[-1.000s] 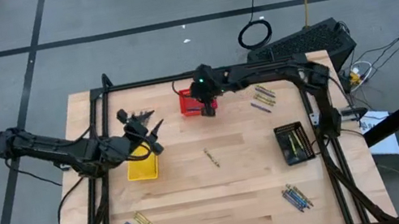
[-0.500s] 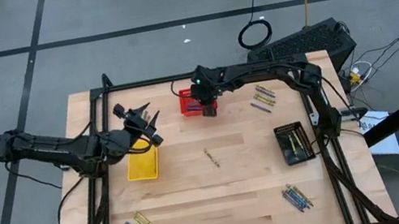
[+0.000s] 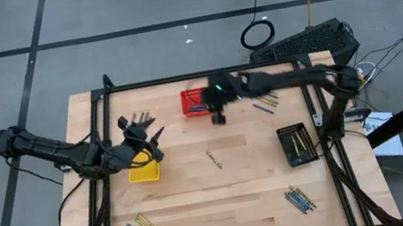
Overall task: Sort crayons
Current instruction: Put the brown crayon into the yellow basket
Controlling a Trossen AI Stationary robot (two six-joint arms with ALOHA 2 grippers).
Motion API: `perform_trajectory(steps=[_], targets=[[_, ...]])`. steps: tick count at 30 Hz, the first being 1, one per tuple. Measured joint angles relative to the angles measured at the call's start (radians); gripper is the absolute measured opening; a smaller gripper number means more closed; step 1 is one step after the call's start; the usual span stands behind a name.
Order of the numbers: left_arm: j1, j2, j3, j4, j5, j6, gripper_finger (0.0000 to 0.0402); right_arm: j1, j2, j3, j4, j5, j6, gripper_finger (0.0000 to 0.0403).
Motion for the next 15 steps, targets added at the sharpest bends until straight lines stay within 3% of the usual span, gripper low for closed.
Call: perform_trajectory(steps=[5, 10, 15], targets=[[-0.106, 0.034, 0.000, -0.036, -0.010, -0.186, 0.0189, 0.170, -0.185, -0.337, 0.392, -0.001, 0.164, 0.0067], [-0.171, 0.135, -0.001, 0.041, -0.073, -0.258, 0.0189, 0.338, -0.237, -0.602, 0.812, 0.000, 0.222, 0.0053], [-0.173, 0.231, -0.001, 0.126, -0.073, -0.308, 0.0189, 0.460, -0.229, -0.702, 0.937, 0.054, 0.286, 0.0049]])
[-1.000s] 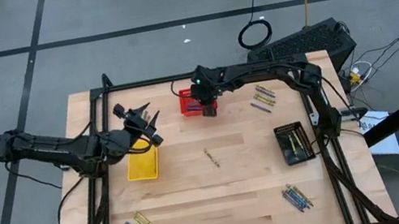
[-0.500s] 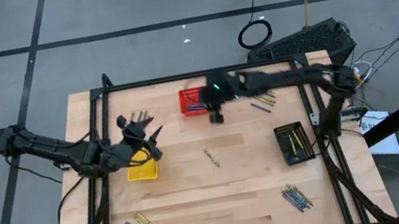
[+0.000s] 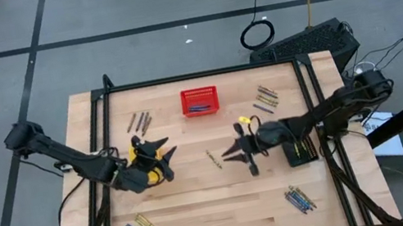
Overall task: Sort crayons
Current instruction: Put the brown crayon into the yellow basket
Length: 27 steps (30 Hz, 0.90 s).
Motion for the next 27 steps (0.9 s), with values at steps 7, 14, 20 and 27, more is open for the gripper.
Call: perform_trajectory(steps=[7, 14, 20, 27], targets=[[0.063, 0.020, 0.000, 0.047, -0.001, -0.030, 0.0189, 0.095, 0.001, -0.007, -0.066, 0.139, -0.052, 0.0049], [0.297, -0.085, 0.076, -0.364, 0.162, -0.295, 0.0189, 0.089, 0.001, -0.007, -0.081, 0.240, -0.103, 0.0049], [0.714, -0.072, 0.165, -0.729, 0.418, -0.301, 0.0189, 0.054, 0.001, -0.006, -0.071, 0.240, -0.113, 0.0049], [1.107, 0.066, 0.146, -0.838, 0.711, -0.143, 0.0189, 0.034, 0.001, -0.006, -0.076, 0.237, -0.120, 0.0050]])
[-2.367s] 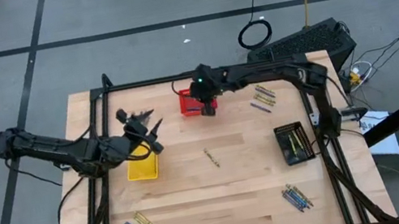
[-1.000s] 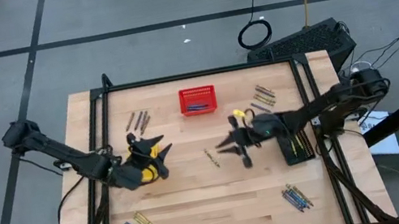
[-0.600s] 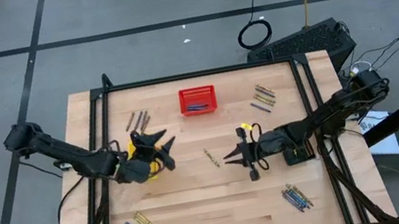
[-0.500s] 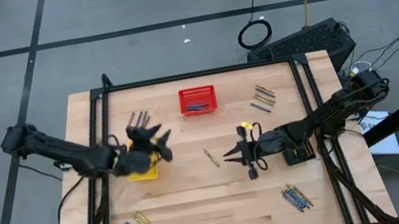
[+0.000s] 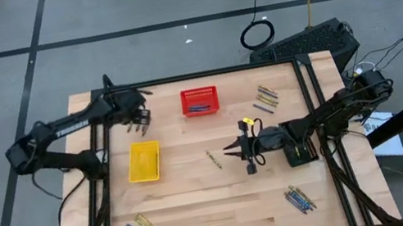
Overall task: Sort crayons
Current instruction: Put the brown crayon into the yellow basket
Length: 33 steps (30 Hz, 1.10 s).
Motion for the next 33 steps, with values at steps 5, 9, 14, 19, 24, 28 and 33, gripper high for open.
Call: perform_trajectory(steps=[5, 9, 14, 19, 24, 28, 33], targets=[[0.176, 0.131, 0.000, 0.067, 0.074, 0.132, 0.0189, -0.002, 0.000, 0.000, 0.000, 0.000, -0.001, 0.0050], [0.262, 0.241, 0.002, 0.140, 0.155, 0.220, 0.0189, -0.001, 0.000, 0.000, -0.001, 0.000, -0.002, 0.0050], [0.297, 0.340, 0.022, 0.149, 0.169, 0.266, 0.0189, -0.001, 0.000, 0.000, -0.002, 0.000, 0.013, 0.0050], [0.289, 0.357, 0.029, 0.160, 0.162, 0.277, 0.0180, -0.001, 0.000, 0.000, -0.003, -0.001, 0.042, 0.0050], [0.287, 0.358, 0.029, 0.167, 0.173, 0.282, 0.0115, -0.001, 0.000, 0.000, -0.003, -0.001, 0.046, 0.0050], [0.287, 0.358, 0.029, 0.166, 0.183, 0.288, 0.0042, 0.006, 0.000, 0.000, -0.003, -0.001, 0.045, 0.0050], [0.288, 0.353, 0.044, 0.139, 0.189, 0.328, 0.0010, 0.040, 0.000, 0.000, -0.009, 0.001, 0.034, 0.0050]])
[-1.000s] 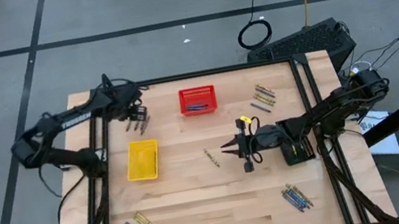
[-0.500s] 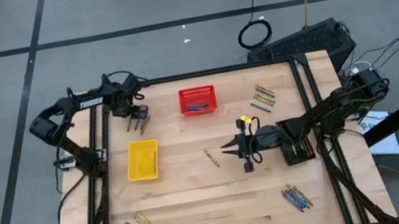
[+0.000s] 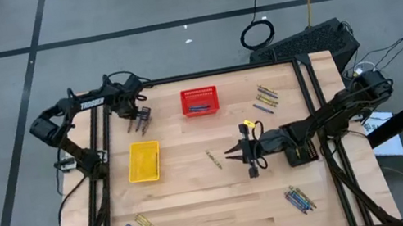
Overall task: Sort crayons
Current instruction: Put the brown crayon into the yellow basket
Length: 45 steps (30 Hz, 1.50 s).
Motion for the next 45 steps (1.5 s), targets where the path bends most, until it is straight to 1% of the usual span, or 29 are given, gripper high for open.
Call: perform_trajectory(steps=[2, 3, 6, 9, 12, 15, 19, 20, 23, 25, 27, 29, 32, 35, 37, 40, 45], targets=[[0.001, -0.020, 0.031, -0.054, -0.008, 0.001, 0.0007, 0.013, -0.001, 0.001, -0.018, 0.007, -0.004, 0.0050], [-0.003, -0.040, 0.053, -0.083, -0.011, 0.001, 0.0005, 0.022, -0.007, 0.001, -0.044, 0.027, -0.005, 0.0050], [-0.039, -0.112, 0.109, -0.186, -0.018, 0.001, 0.0003, 0.048, -0.046, 0.001, -0.160, 0.147, -0.002, 0.0050], [-0.111, -0.216, 0.153, -0.253, -0.019, -0.014, 0.0003, 0.071, -0.107, 0.001, -0.292, 0.268, 0.004, 0.0050], [-0.230, -0.330, 0.157, -0.305, 0.000, -0.079, 0.0001, 0.082, -0.164, 0.001, -0.372, 0.343, 0.008, 0.0050], [-0.396, -0.430, 0.155, -0.338, 0.005, -0.205, 0.0002, 0.084, -0.192, 0.001, -0.378, 0.366, 0.005, 0.0050], [-0.648, -0.518, 0.111, -0.338, -0.006, -0.459, 0.0002, 0.084, -0.197, 0.001, -0.360, 0.366, -0.016, 0.0050], [-0.708, -0.529, 0.094, -0.338, -0.014, -0.532, 0.0002, 0.084, -0.197, 0.001, -0.361, 0.366, -0.020, 0.0050], [-0.871, -0.535, 0.034, -0.329, -0.097, -0.728, 0.0001, 0.084, -0.197, 0.001, -0.360, 0.366, -0.019, 0.0050], [-0.943, -0.530, -0.011, -0.309, -0.117, -0.838, 0.0001, 0.084, -0.197, 0.001, -0.361, 0.366, -0.020, 0.0050], [-0.993, -0.515, -0.055, -0.263, -0.119, -0.923, 0.0001, 0.084, -0.197, 0.001, -0.360, 0.366, -0.020, 0.0050], [-1.023, -0.503, -0.092, -0.222, -0.119, -0.983, 0.0001, 0.084, -0.197, 0.001, -0.359, 0.365, -0.020, 0.0050], [-1.034, -0.479, -0.126, -0.158, -0.104, -1.026, 0.0000, 0.084, -0.197, 0.001, -0.356, 0.365, -0.021, 0.0050], [-1.029, -0.454, -0.128, -0.165, -0.096, -1.025, 0.0001, 0.084, -0.197, 0.001, -0.353, 0.365, -0.021, 0.0050], [-1.020, -0.443, -0.128, -0.166, -0.084, -1.021, 0.0010, 0.084, -0.197, 0.001, -0.353, 0.364, -0.019, 0.0050], [-1.010, -0.434, -0.128, -0.168, -0.070, -0.997, 0.0038, 0.084, -0.196, 0.001, -0.359, 0.363, -0.019, 0.0050], [-0.986, -0.462, -0.116, -0.200, -0.059, -0.940, 0.0106, 0.084, -0.196, 0.000, -0.361, 0.363, -0.019, 0.0050]])
